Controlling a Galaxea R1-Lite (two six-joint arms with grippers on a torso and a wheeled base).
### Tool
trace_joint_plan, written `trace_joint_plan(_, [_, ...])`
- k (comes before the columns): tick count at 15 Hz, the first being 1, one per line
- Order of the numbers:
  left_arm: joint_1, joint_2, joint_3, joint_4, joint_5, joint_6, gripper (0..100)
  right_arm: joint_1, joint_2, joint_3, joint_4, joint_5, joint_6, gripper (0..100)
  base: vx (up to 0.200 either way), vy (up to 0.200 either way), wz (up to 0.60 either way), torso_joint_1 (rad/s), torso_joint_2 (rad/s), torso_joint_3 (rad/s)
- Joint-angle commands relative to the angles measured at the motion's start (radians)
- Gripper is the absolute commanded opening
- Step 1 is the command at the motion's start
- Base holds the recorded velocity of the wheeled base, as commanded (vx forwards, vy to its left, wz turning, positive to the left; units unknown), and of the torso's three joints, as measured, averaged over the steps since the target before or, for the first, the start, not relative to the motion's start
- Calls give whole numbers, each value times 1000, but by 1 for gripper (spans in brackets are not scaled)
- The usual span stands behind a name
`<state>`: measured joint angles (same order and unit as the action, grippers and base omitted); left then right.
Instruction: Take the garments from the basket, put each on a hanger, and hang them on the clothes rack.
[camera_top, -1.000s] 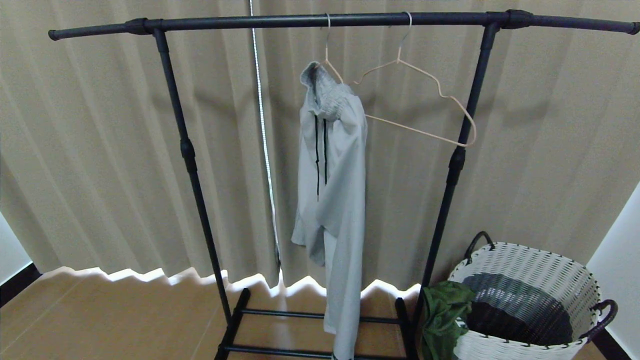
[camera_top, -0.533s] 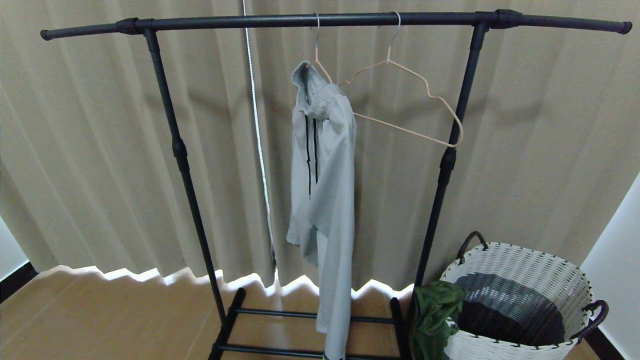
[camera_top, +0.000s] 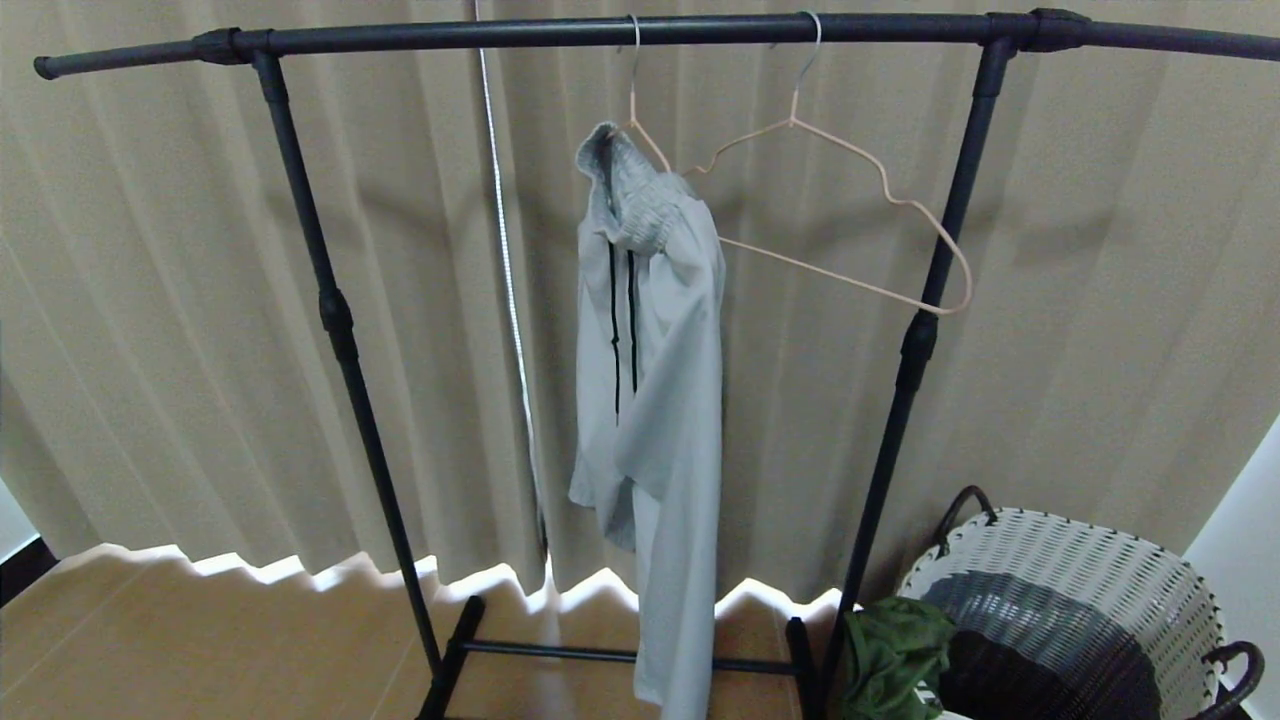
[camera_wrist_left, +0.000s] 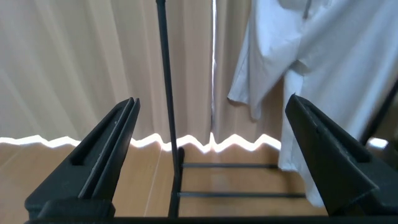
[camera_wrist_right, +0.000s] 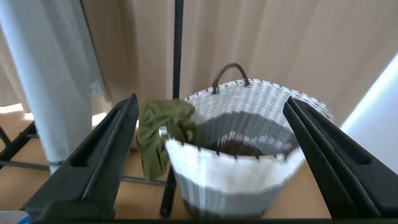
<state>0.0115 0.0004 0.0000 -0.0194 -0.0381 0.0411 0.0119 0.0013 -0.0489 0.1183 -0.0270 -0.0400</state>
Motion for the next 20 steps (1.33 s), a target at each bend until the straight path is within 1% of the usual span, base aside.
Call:
trace_joint_plan(1, [1, 0, 0, -1, 0, 0, 100, 0, 0, 0, 0, -1, -1, 100, 200, 0, 0, 12, -2, -2])
trace_joint_plan(4, [1, 0, 0, -1, 0, 0, 100, 0, 0, -5, 9, -1, -31, 100, 200, 0, 0, -1, -1, -1])
trace_joint_plan(5, [1, 0, 0, -1, 0, 2, 100, 0, 2, -11, 12, -1, -40, 100, 0, 0, 0, 0, 0, 0])
trace_joint_plan(6, [1, 0, 0, -1, 0, -1, 100, 5, 22, -57, 49, -4, -57, 100, 0, 0, 0, 0, 0, 0])
trace_joint_plan(7, [1, 0, 0, -1, 0, -1, 100, 17, 74, -112, 104, -5, -86, 100, 0, 0, 0, 0, 0, 0])
trace_joint_plan(8, [1, 0, 0, -1, 1, -3, 100, 25, 115, -147, 139, -4, -98, 100, 0, 0, 0, 0, 0, 0])
trace_joint_plan(9, [1, 0, 0, -1, 0, 6, 100, 46, 250, -223, 215, -7, -118, 100, 0, 0, 0, 0, 0, 0])
trace_joint_plan(10, [1, 0, 0, -1, 0, 20, 100, 54, 367, -261, 222, -7, -146, 100, 0, 0, 0, 0, 0, 0])
trace_joint_plan(11, [1, 0, 0, -1, 0, 25, 100, 56, 487, -284, 210, -8, -172, 100, 0, 0, 0, 0, 0, 0])
trace_joint_plan(12, [1, 0, 0, -1, 0, 25, 100, 56, 487, -284, 210, -8, -172, 100, 0, 0, 0, 0, 0, 0])
trace_joint_plan(13, [1, 0, -2, -5, -8, 33, 100, 57, 657, -289, 156, -5, -228, 100, 0, 0, 0, 0, 0, 0])
trace_joint_plan(14, [1, 0, -21, -4, -16, 46, 100, 57, 717, -287, 126, -4, -261, 100, 0, 0, 0, 0, 0, 0])
trace_joint_plan(15, [-5, 6, -91, 2, -55, 54, 100, 68, 795, -285, 84, -1, -299, 100, 0, 0, 0, 0, 0, 0])
trace_joint_plan(17, [-25, 99, -190, 10, -120, 54, 100, 123, 881, -284, 23, -1, -310, 100, 0, 0, 0, 0, 0, 0])
trace_joint_plan(18, [-36, 133, -209, 10, -132, 54, 100, 137, 898, -285, 15, -2, -310, 100, 0, 0, 0, 0, 0, 0])
trace_joint_plan(19, [-65, 230, -244, 9, -160, 54, 100, 158, 930, -296, 14, -7, -310, 100, 0, 0, 0, 0, 0, 0])
trace_joint_plan(20, [-77, 294, -267, 9, -187, 49, 100, 168, 944, -308, 15, -7, -311, 100, 0, 0, 0, 0, 0, 0])
